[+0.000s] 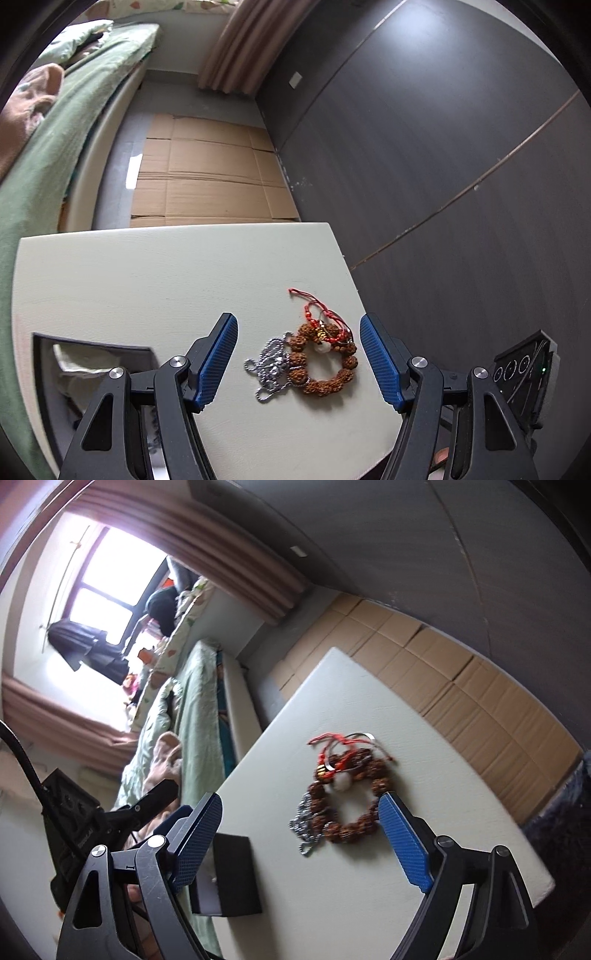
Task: Organize jewelry
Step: 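Move the open left gripper over the red-string charm and lower it, then grasp the red-string charm with the left gripper and lift it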
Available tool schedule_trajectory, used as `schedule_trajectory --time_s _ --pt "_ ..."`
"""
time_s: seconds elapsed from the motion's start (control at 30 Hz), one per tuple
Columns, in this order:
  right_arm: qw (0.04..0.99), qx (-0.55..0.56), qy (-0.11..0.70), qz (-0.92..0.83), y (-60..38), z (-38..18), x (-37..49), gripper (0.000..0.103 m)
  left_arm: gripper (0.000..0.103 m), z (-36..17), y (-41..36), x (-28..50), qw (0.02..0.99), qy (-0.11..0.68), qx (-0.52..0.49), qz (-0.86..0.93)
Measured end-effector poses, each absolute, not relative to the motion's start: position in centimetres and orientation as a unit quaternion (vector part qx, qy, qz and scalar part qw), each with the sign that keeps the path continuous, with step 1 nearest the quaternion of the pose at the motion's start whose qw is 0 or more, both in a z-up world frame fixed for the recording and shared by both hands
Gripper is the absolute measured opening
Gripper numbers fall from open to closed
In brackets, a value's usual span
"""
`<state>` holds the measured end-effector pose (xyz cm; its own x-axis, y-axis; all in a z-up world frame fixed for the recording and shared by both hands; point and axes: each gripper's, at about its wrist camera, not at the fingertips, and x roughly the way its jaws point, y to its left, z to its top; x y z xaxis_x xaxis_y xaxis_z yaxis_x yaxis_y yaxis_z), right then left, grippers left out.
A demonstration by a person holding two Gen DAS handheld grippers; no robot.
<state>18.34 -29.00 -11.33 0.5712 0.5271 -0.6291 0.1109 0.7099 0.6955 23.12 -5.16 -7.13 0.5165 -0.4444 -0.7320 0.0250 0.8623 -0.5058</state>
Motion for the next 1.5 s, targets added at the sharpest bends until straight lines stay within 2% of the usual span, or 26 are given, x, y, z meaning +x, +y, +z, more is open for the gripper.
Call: schedule_trajectory --time_s 0.13,0.37,0.43,0.5,0.57,0.77,1.07,1.27,1.4,1.5 --pt "0.8 0.381 0.451 0.106 -30.5 -12.2 18.6 0.087 0.07 -8.4 -7.1 24.0 0.839 0.48 -0.211 -0.149" --pt "0.776 0.416 0.467 0.085 -31.9 -13.9 18.8 0.084 0.058 -10.5 -10.6 24.9 0.834 0.497 -0.175 -0.167" --pt "0.768 0.428 0.469 0.084 -32.3 -14.2 18.9 0.078 0.051 -11.4 -11.3 25.1 0.826 0.508 -0.176 -0.167" --pt "0.761 0.438 0.472 0.08 -32.6 -14.7 19.0 0.077 0.041 -12.3 -11.7 25.4 0.812 0.524 -0.19 -0.171" --pt "0.754 0.448 0.475 0.08 -32.8 -15.0 19.1 0.077 0.038 -13.1 -12.0 25.5 0.795 0.54 -0.211 -0.178" --pt "0.751 0.455 0.471 0.088 -33.1 -14.9 19.0 0.077 0.038 -14.3 -12.2 25.9 0.78 0.555 -0.236 -0.169" --pt "0.747 0.461 0.471 0.091 -33.3 -15.3 19.2 0.077 0.037 -15.2 -12.1 26.3 0.784 0.537 -0.267 -0.159" --pt "0.747 0.459 0.473 0.092 -33.2 -15.5 19.4 0.077 0.016 -15.6 -11.4 26.5 0.784 0.535 -0.277 -0.148" --pt "0.747 0.456 0.475 0.093 -32.9 -15.5 19.5 0.077 0.014 -15.7 -10.8 26.6 0.777 0.536 -0.294 -0.151" --pt "0.747 0.452 0.478 0.096 -32.4 -15.5 19.6 0.077 0.008 -15.5 -10.4 26.5 0.78 0.532 -0.295 -0.148"
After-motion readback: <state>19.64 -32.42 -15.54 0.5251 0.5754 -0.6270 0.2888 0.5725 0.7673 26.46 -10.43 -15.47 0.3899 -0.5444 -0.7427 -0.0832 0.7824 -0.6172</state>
